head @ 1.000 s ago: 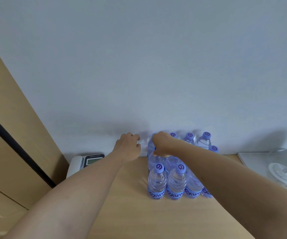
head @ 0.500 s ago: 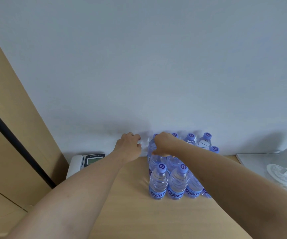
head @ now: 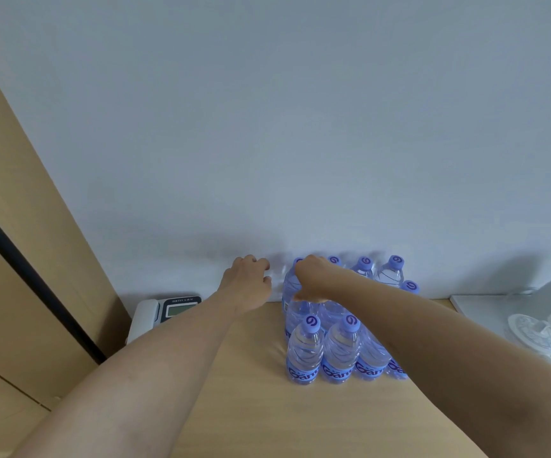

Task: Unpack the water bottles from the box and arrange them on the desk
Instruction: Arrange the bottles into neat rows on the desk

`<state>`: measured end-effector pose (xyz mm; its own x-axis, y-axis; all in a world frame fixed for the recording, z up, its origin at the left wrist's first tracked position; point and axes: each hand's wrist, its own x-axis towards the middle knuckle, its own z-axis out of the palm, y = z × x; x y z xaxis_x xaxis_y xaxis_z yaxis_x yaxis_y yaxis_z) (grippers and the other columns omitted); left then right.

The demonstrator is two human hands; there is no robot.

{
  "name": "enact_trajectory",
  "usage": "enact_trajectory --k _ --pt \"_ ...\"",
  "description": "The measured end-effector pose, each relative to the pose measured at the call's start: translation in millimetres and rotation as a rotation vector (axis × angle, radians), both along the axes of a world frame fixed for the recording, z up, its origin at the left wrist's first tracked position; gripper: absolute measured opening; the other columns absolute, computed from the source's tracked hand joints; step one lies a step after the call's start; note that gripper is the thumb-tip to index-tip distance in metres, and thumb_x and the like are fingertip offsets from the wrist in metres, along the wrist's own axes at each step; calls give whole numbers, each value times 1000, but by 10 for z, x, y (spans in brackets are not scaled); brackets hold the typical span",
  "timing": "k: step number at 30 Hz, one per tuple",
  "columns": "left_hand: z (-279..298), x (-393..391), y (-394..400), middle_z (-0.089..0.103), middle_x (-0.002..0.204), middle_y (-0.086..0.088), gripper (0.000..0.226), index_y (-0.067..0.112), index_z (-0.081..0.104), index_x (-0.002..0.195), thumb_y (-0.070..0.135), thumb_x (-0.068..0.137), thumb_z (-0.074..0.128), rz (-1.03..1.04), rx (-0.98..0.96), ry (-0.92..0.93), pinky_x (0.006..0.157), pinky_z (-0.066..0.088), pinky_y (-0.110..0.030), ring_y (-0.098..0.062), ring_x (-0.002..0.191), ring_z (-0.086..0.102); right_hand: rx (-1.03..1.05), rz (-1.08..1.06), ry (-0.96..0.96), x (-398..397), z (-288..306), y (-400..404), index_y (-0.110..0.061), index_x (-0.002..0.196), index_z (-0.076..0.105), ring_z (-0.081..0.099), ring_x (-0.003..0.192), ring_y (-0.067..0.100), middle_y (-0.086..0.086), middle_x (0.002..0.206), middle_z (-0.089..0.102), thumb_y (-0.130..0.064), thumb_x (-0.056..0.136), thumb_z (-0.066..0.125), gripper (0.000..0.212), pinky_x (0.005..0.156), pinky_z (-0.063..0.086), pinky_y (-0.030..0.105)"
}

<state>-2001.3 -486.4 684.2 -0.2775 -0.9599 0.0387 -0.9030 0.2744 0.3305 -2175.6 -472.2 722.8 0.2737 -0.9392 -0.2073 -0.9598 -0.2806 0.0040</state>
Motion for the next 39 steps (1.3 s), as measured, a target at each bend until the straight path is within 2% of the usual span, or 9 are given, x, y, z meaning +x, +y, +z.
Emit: enact_trajectory --k 12,17,22,24,27,30,31,34,39 --pt "33 11 -2 52 129 -9 37 18 51 132 27 97 43 19 -7 21 95 44 -39 -28 120 43 15 65 40 13 23 44 -13 55 40 37 52 15 2 63 37 -15 75 77 43 43 26 24" --pt "13 -3 29 52 127 -9 37 18 51 132 28 97 43 17 -10 14 94 44 -40 -27 119 43 19 73 63 -6 17 52 -4 82 64 45 62 19 8 82 50 -9 79 72 10 47 33 23" --pt "16 -10 51 52 128 -9 37 18 51 132 29 98 43 13 -13 3 93 45 -40 -28 119 43 22 90 50 -21 13 69 -2 110 68 63 93 31 14 110 57 -1 82 66 28 75 55 36" --pt "24 -11 59 52 129 -9 37 18 51 132 29 98 42 12 -13 -1 93 44 -40 -28 119 43 31 97 65 -15 29 87 -1 107 68 63 89 29 13 106 57 1 82 64 26 73 54 36" --pt "42 -17 74 52 128 -9 37 18 51 132 29 98 43 5 -9 -6 94 44 -40 -28 119 43 25 55 62 -15 36 120 -5 73 57 46 60 19 5 76 45 4 81 59 11 50 38 27" --pt "95 -34 85 52 128 -9 37 18 51 131 29 97 43 -1 -13 -8 94 45 -41 -28 118 44 36 36 18 -49 56 172 -13 72 52 49 68 22 2 74 42 -6 80 66 18 48 34 24" --pt "113 -44 89 52 128 -9 37 18 51 131 29 97 43 -3 -18 -8 94 45 -41 -28 118 44 27 41 -10 -64 95 213 -15 83 59 55 79 25 4 82 50 -13 79 71 12 53 39 25" --pt "172 -102 122 53 127 -9 37 17 52 131 29 97 44 -24 -33 -6 94 46 -42 -28 117 45 -4 -7 -62 -156 176 271 -16 114 65 59 97 28 9 105 61 -23 79 72 36 71 49 34" --pt "197 -250 250 54 121 -9 34 17 55 125 25 93 44 -68 -35 5 92 46 -43 -29 112 46 -81 -152 -56 -332 257 387 -12 107 67 63 93 28 8 104 64 -22 82 63 27 73 56 35"
